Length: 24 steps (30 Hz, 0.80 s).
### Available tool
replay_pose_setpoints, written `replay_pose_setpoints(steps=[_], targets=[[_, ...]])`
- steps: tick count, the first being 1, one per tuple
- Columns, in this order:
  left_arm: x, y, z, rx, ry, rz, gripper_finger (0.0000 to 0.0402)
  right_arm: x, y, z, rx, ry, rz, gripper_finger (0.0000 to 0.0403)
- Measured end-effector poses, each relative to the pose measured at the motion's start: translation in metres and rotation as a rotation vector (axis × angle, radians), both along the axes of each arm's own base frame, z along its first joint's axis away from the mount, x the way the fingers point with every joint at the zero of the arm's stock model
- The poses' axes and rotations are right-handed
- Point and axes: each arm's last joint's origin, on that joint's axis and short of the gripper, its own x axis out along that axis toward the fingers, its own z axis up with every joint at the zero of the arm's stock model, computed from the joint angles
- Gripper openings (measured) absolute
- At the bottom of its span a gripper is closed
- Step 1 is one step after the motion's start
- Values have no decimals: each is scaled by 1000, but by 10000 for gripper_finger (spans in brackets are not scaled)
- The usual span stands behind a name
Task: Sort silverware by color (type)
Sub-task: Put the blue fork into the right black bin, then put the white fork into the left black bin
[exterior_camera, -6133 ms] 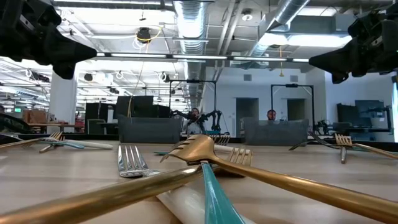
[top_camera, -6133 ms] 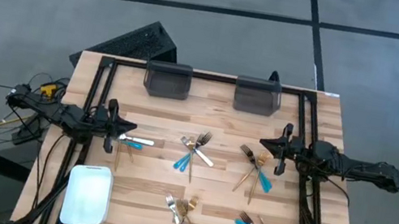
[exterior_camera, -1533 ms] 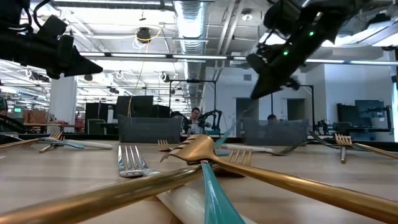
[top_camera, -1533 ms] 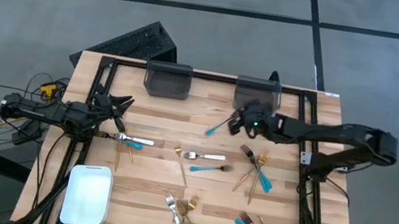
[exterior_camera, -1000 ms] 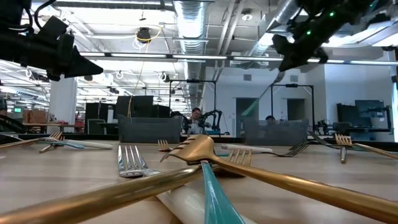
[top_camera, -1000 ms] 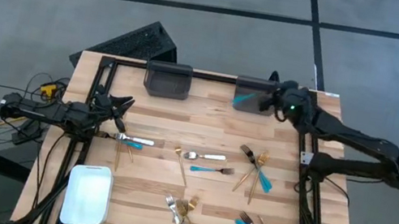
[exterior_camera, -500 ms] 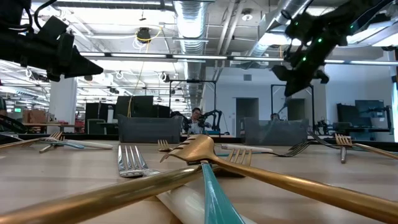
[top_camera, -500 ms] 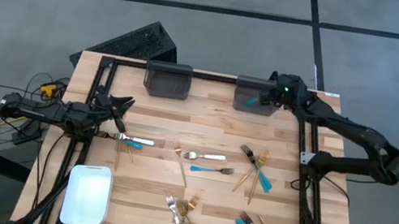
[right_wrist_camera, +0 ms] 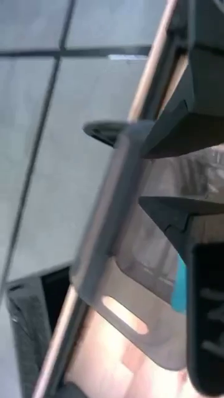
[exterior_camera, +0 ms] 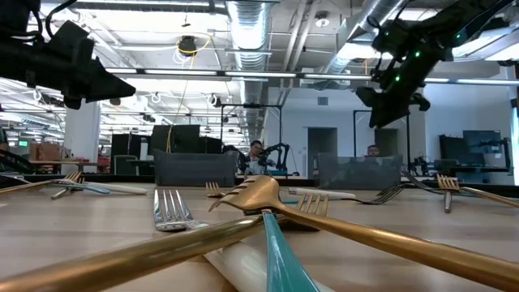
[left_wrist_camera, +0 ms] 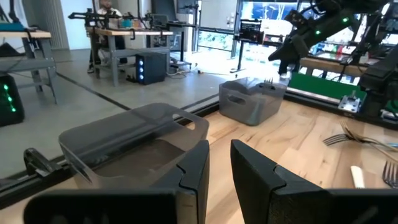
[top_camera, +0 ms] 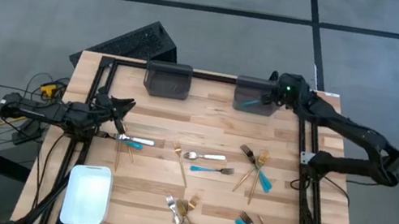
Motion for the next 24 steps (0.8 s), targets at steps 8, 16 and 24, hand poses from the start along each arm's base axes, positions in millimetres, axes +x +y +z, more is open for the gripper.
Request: replay_pose_setpoints(steps=[8,16,24], targets=[[0,0,0,-11,-9,1,57,-6,27,18,47,-99,193,194],[-1,1,0,37,29,30,57,20,86,12,187,-84,453,170],[-1,1,0,54,40,55,57,61,138,-12,239,5,659,151]])
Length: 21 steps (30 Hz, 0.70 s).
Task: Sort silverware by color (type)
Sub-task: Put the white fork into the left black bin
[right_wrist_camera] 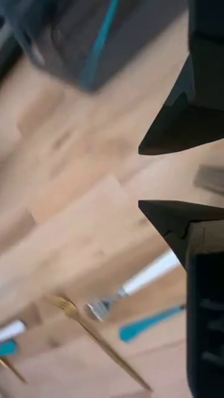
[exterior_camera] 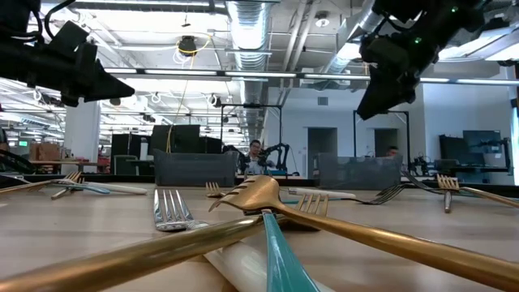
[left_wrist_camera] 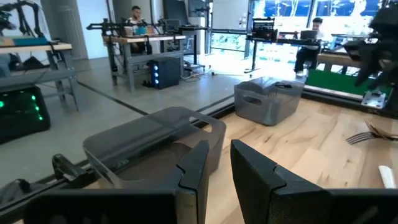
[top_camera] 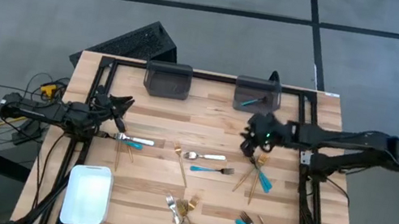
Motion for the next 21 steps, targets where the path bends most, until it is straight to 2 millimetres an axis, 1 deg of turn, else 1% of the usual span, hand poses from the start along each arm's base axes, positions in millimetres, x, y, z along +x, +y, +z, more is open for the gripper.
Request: replay_pose_setpoints(steps=[3,6,9,13,16,19,21], targets=[[0,0,0,-13,-11,-10,57,10,12,-7,33,-13,16,151],[2,-2,0,-20,-11,-83,57,19,24,-10,47,-42,49,150],[2,-3,0,-20,-8,-134,57,33,33,-17,28,-73,105,150],[2,-3,0,-8,0,-129,57,56,42,-38,-43,-64,218,151],[2,-3,0,-11,-2,-135,57,71,45,-56,-47,-60,290,159],[3,-4,0,-21,-8,-152,59,80,46,-72,-20,-57,329,170],[3,-4,0,-28,-12,-169,67,83,46,-79,-12,-51,332,178]])
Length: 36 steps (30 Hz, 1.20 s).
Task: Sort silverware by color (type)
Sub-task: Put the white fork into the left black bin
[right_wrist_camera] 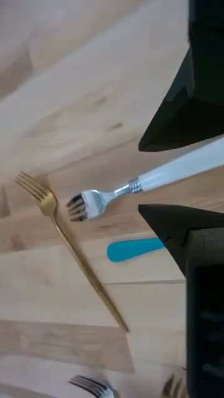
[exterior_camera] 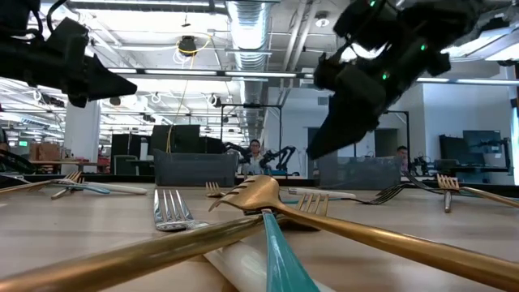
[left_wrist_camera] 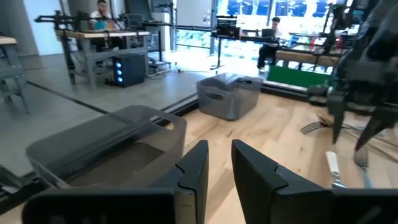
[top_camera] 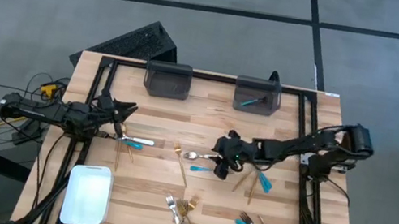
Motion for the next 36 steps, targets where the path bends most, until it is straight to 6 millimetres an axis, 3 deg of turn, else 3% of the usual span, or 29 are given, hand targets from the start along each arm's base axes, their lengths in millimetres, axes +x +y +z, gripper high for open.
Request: replay_pose_setpoints(steps=[10,18,29,36], targets=[[7,-1,-7,-10,79,-22,143,6,-1,-30,-26,84,16,190],[18,-3,-7,-11,85,-61,154,11,-6,-49,-30,122,-5,167],[33,-6,-5,-18,56,-115,154,16,-10,-47,4,47,-47,71],[44,-7,-3,-20,18,-116,154,31,-21,-30,-2,-223,-181,73]])
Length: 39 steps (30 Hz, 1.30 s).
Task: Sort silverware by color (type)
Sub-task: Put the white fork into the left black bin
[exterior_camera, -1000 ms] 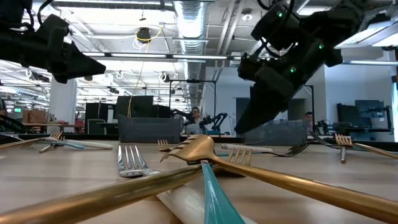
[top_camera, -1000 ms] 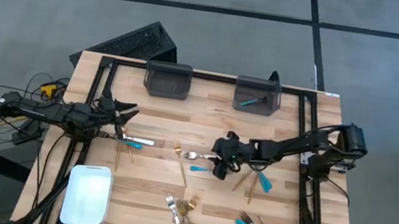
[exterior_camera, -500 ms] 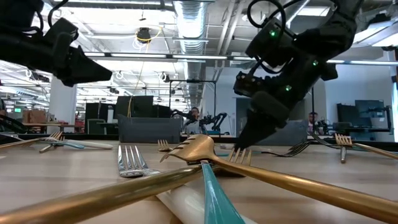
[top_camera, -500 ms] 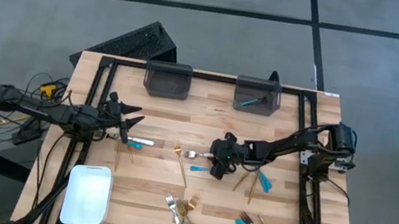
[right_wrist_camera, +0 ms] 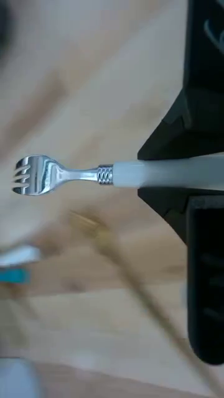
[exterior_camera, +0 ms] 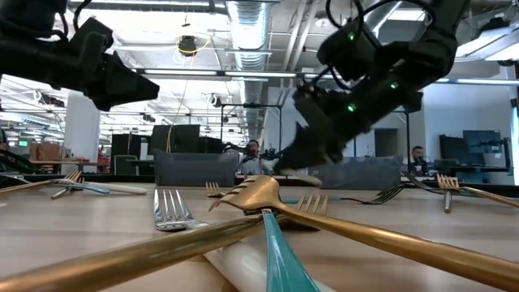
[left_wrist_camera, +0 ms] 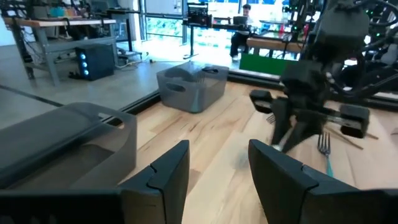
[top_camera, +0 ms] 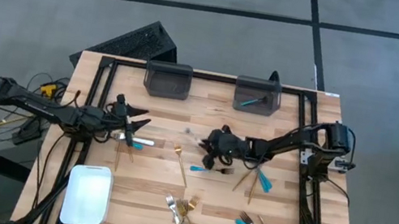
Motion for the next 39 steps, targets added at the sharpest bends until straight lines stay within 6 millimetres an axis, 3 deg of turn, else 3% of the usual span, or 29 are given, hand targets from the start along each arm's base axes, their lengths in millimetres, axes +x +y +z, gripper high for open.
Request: replay_pose_setpoints(steps=[7,11,16,26,33,39], targets=[[12,2,-1,-23,-38,-22,154,10,-24,32,-118,-332,-148,79],[18,7,1,-39,-92,-59,154,11,-27,46,-158,-454,-73,80],[24,15,4,-38,-157,-100,154,15,-31,52,-154,-485,1,81],[42,31,12,-73,-160,-50,154,28,-35,48,-281,-204,-66,81],[63,40,26,-116,-33,-14,154,36,-34,54,-438,-49,-84,81],[67,40,32,-13,69,-58,154,37,-26,53,-561,56,-49,81]])
